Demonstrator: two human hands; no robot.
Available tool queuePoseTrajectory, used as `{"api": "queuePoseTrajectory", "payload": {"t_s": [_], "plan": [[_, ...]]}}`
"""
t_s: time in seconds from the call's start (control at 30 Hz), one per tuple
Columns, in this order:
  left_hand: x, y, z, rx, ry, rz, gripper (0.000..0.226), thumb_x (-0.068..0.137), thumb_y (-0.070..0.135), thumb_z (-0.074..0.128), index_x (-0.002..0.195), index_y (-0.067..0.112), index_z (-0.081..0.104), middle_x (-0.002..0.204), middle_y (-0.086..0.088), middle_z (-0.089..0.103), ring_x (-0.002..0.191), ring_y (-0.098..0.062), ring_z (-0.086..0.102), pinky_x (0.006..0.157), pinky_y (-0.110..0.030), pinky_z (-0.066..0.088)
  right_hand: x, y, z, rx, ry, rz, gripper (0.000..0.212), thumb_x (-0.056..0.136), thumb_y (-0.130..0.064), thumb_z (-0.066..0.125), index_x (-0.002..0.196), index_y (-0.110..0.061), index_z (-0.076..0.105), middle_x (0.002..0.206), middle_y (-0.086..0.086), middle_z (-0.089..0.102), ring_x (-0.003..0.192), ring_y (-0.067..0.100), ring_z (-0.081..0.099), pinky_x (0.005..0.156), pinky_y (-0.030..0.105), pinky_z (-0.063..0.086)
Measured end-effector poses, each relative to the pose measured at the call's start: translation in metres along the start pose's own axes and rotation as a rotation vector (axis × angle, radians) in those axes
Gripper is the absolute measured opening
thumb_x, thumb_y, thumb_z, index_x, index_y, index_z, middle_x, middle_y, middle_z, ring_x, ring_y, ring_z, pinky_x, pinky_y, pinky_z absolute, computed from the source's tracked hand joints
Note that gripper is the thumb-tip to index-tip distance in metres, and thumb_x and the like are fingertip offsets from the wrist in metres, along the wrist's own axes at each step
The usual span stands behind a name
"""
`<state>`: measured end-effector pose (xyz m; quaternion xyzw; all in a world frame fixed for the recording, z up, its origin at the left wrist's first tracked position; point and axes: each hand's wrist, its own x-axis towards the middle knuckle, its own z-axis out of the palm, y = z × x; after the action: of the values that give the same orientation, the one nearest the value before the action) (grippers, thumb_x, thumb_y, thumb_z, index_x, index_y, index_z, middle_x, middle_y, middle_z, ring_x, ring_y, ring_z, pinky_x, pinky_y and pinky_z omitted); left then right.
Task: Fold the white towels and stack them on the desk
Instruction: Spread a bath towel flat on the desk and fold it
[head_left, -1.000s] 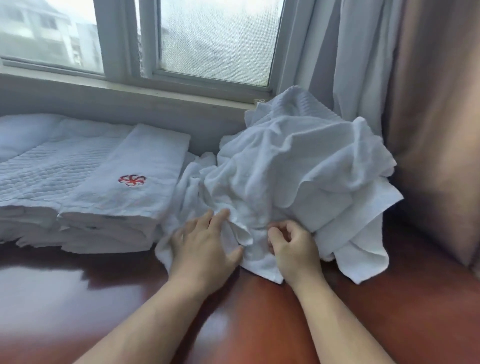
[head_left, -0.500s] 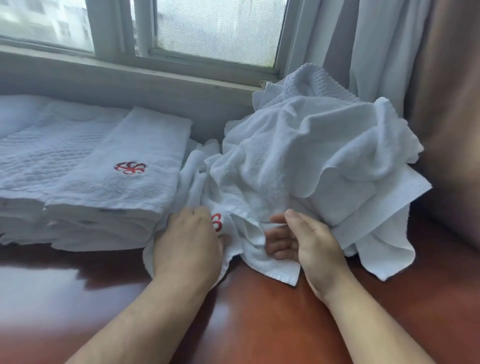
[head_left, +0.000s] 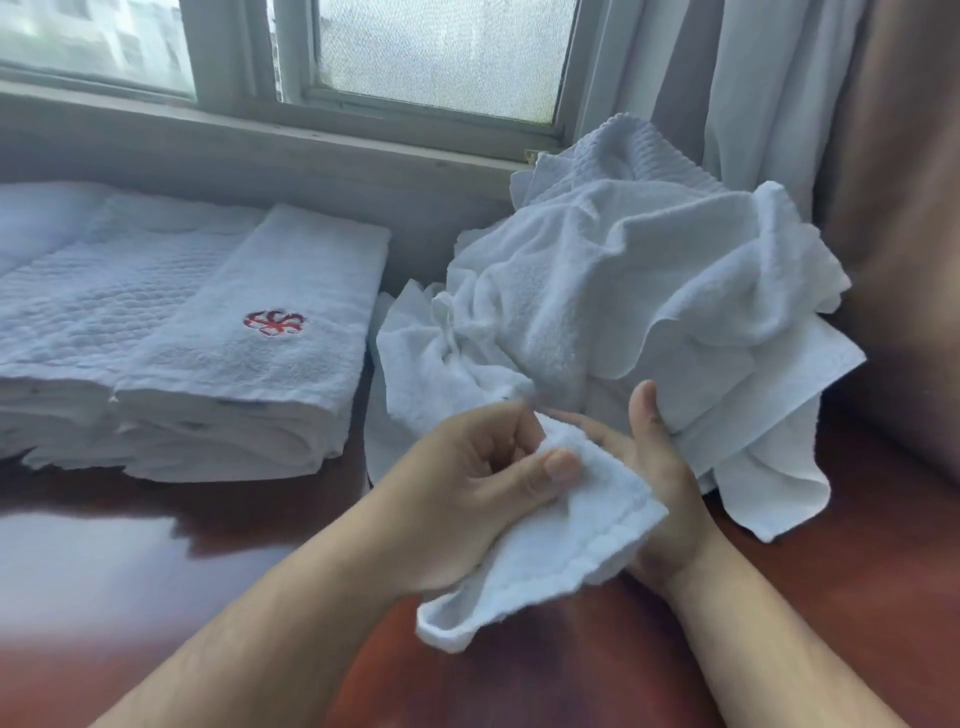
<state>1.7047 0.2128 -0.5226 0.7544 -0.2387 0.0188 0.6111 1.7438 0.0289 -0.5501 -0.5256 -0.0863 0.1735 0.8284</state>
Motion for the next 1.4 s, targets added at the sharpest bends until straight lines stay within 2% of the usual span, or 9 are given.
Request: {"api": "queuePoseTrajectory", "payload": {"t_s": [0.1, 0.23, 0.37, 0.43, 0.57, 0.67, 0.8, 1.07, 1.4], "plan": [[-0.001, -0.003, 0.005, 0.107, 0.082, -0.090, 0.036, 0.089, 0.055, 0.056, 0.076, 0.022, 0.065, 0.068, 0.011, 0.058, 0.055, -0.004, 0.052, 0.056, -0.021, 0.040, -0.001, -0.003, 0.003, -0.099, 0.220, -0.026, 0.083, 0.084, -0.075, 0.039, 0.116, -0.003, 0.069, 0.112, 0.024, 0.072, 0.108, 0.034, 0.070, 0.096, 0.048, 0.053], [0.002, -0.009, -0.002, 0.600, 0.541, -0.175, 0.023, 0.095, 0.048, 0.056, 0.112, 0.034, 0.063, 0.122, 0.011, 0.054, 0.119, -0.014, 0.046, 0.098, -0.033, 0.034, -0.006, -0.012, 0.007, -0.654, 0.450, -0.164, 0.070, 0.093, -0.075, 0.041, 0.071, -0.016, 0.072, 0.070, 0.004, 0.072, 0.065, 0.013, 0.069, 0.062, 0.028, 0.050], [0.003, -0.019, -0.011, 0.382, 0.616, -0.388, 0.069, 0.090, 0.039, 0.071, 0.148, 0.024, 0.038, 0.144, -0.001, 0.039, 0.136, -0.019, 0.038, 0.105, -0.023, 0.027, -0.012, -0.010, 0.015, -0.905, 0.183, -0.079, 0.052, 0.085, -0.067, 0.066, 0.092, -0.017, 0.075, 0.080, -0.006, 0.077, 0.073, 0.006, 0.072, 0.065, 0.023, 0.055], [0.006, -0.022, -0.016, 0.214, 0.630, -0.435, 0.077, 0.089, 0.030, 0.074, 0.153, 0.023, 0.033, 0.129, 0.005, 0.057, 0.122, -0.016, 0.054, 0.111, -0.032, 0.039, -0.011, -0.006, 0.020, -0.866, 0.184, -0.109, 0.012, 0.091, -0.034, 0.074, 0.090, -0.023, 0.076, 0.080, -0.008, 0.077, 0.072, 0.003, 0.071, 0.062, 0.016, 0.052], [0.012, -0.024, -0.019, -0.172, 0.625, -0.491, 0.079, 0.089, 0.009, 0.070, 0.156, 0.020, 0.029, 0.095, 0.009, 0.075, 0.077, -0.009, 0.062, 0.081, -0.033, 0.049, -0.012, -0.011, 0.020, -0.663, 0.220, -0.069, 0.019, 0.095, -0.026, 0.067, 0.089, -0.011, 0.077, 0.079, 0.007, 0.077, 0.067, 0.015, 0.068, 0.061, 0.024, 0.057], [0.011, -0.026, -0.016, 0.105, 0.725, -0.486, 0.071, 0.087, 0.026, 0.070, 0.148, 0.021, 0.035, 0.114, 0.003, 0.061, 0.099, -0.015, 0.059, 0.092, -0.036, 0.050, -0.011, -0.014, 0.019, -0.685, 0.159, -0.020, 0.044, 0.093, -0.043, 0.063, 0.105, -0.002, 0.074, 0.100, 0.025, 0.073, 0.085, 0.030, 0.073, 0.084, 0.045, 0.059], [0.010, -0.025, -0.013, 0.075, 0.795, -0.466, 0.078, 0.085, 0.039, 0.075, 0.147, 0.021, 0.031, 0.142, -0.004, 0.045, 0.127, -0.021, 0.049, 0.110, -0.041, 0.043, -0.012, -0.005, 0.023, -0.695, 0.034, 0.010, 0.023, 0.093, -0.015, 0.072, 0.115, -0.016, 0.072, 0.103, 0.000, 0.079, 0.098, 0.014, 0.075, 0.080, 0.023, 0.059], [0.012, -0.006, -0.025, -0.479, 0.524, -0.236, 0.023, 0.070, 0.012, 0.059, 0.087, 0.016, 0.074, 0.087, -0.013, 0.074, 0.077, -0.029, 0.071, 0.073, -0.044, 0.058, -0.009, -0.002, 0.018, -0.416, 0.096, -0.055, 0.019, 0.096, -0.011, 0.063, 0.104, -0.011, 0.079, 0.104, 0.017, 0.077, 0.095, 0.031, 0.074, 0.076, 0.034, 0.061], [-0.001, -0.011, -0.025, -0.425, -0.224, -0.178, 0.032, 0.103, 0.031, 0.050, 0.114, 0.017, 0.077, 0.113, -0.009, 0.075, 0.105, -0.021, 0.072, 0.087, -0.027, 0.056, -0.002, -0.005, 0.011, -0.066, 0.035, 0.013, 0.096, 0.090, -0.079, 0.026, 0.133, 0.000, 0.059, 0.122, 0.030, 0.067, 0.119, 0.045, 0.063, 0.104, 0.055, 0.048]]}}
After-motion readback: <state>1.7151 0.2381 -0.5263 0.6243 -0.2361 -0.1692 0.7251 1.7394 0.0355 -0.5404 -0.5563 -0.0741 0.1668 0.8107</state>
